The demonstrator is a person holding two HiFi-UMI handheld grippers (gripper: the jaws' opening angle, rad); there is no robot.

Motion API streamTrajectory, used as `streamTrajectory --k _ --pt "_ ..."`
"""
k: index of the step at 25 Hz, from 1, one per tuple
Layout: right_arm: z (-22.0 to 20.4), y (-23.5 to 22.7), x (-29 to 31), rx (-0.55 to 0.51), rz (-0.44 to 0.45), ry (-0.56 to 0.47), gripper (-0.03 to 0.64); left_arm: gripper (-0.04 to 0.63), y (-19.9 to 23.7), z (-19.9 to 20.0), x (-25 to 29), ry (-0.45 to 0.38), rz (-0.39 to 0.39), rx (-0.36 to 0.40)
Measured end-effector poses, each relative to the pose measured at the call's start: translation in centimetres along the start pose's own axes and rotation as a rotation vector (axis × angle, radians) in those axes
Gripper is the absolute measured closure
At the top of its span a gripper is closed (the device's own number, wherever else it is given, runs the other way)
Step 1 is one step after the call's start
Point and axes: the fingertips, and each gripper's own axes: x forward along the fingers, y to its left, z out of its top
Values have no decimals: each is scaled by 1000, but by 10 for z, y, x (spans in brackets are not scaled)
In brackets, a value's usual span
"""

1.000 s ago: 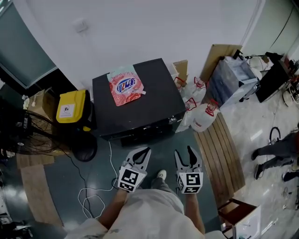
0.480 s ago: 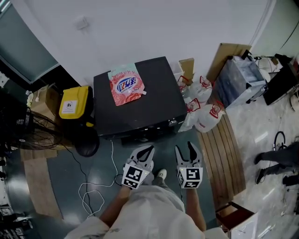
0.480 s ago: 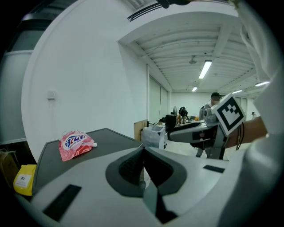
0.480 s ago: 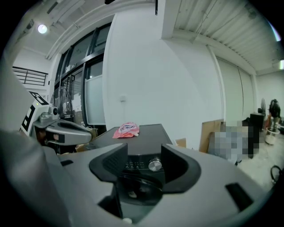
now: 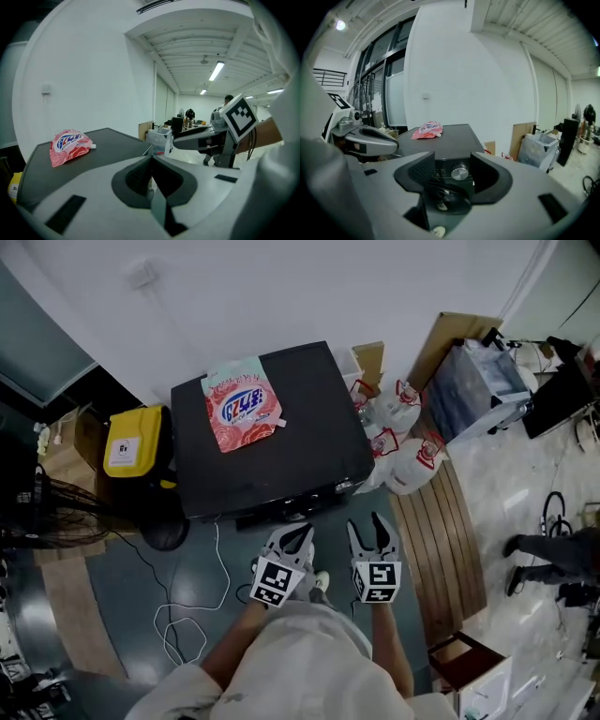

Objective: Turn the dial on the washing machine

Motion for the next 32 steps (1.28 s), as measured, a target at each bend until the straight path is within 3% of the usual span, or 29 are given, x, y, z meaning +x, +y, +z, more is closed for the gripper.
streamTrajectory --k 18,32 --pt "-55 -6 91 -63 -23 180 350 584 29 -46 57 79 -147 -51" --pt "-95 -17 129 -71 -5 272 318 584 32 -60 72 112 -128 -98"
